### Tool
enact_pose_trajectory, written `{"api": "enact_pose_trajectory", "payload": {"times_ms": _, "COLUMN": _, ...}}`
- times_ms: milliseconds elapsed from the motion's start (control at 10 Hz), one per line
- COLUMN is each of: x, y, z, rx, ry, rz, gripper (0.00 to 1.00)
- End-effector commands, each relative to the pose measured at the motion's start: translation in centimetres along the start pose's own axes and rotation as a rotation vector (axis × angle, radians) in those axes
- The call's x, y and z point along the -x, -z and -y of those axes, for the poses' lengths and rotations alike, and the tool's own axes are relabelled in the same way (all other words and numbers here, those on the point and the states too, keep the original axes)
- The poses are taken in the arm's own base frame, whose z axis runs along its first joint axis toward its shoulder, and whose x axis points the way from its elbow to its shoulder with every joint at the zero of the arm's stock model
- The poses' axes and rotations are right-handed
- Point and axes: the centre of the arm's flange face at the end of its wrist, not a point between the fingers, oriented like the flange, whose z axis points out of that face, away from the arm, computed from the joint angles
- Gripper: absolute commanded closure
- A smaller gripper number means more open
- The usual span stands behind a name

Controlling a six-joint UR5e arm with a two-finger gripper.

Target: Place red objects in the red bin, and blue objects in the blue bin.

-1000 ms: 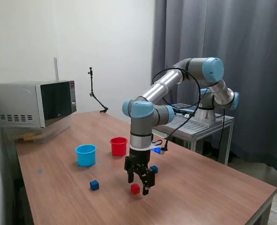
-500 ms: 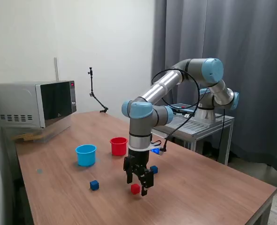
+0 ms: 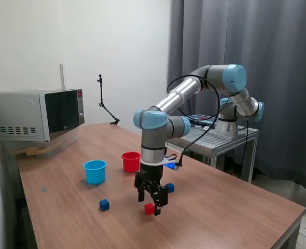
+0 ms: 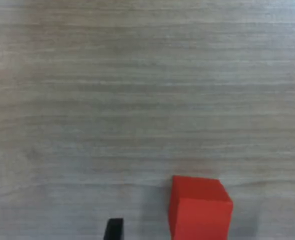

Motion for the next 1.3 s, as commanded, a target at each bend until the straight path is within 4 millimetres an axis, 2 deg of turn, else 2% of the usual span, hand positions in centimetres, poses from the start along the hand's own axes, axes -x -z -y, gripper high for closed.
{"api": "enact_pose_trajectory", "payload": {"times_ms": 0, "x": 0.1, "y": 0.0, "z": 0.0, "rx": 0.000, "ry": -0.001, "rz": -0.001, "gripper": 1.00}}
{"api": "enact_pose_trajectory", "payload": {"times_ms": 900, "x": 0.2, "y": 0.8, "z": -0.5, "rx": 0.015, "ry": 0.000, "rz": 0.006, "gripper": 1.00}}
{"api": "enact_pose_trajectory", "payload": {"times_ms": 1000, "x": 0.8, "y": 2.1, "z": -0.9, "rx": 0.032, "ry": -0.008, "rz": 0.006, "gripper": 1.00}}
{"api": "enact_pose_trajectory", "payload": {"times_ms": 1200, "x": 3.5, "y": 8.6, "z": -1.9, "rx": 0.095, "ry": -0.043, "rz": 0.010, "gripper": 1.00}}
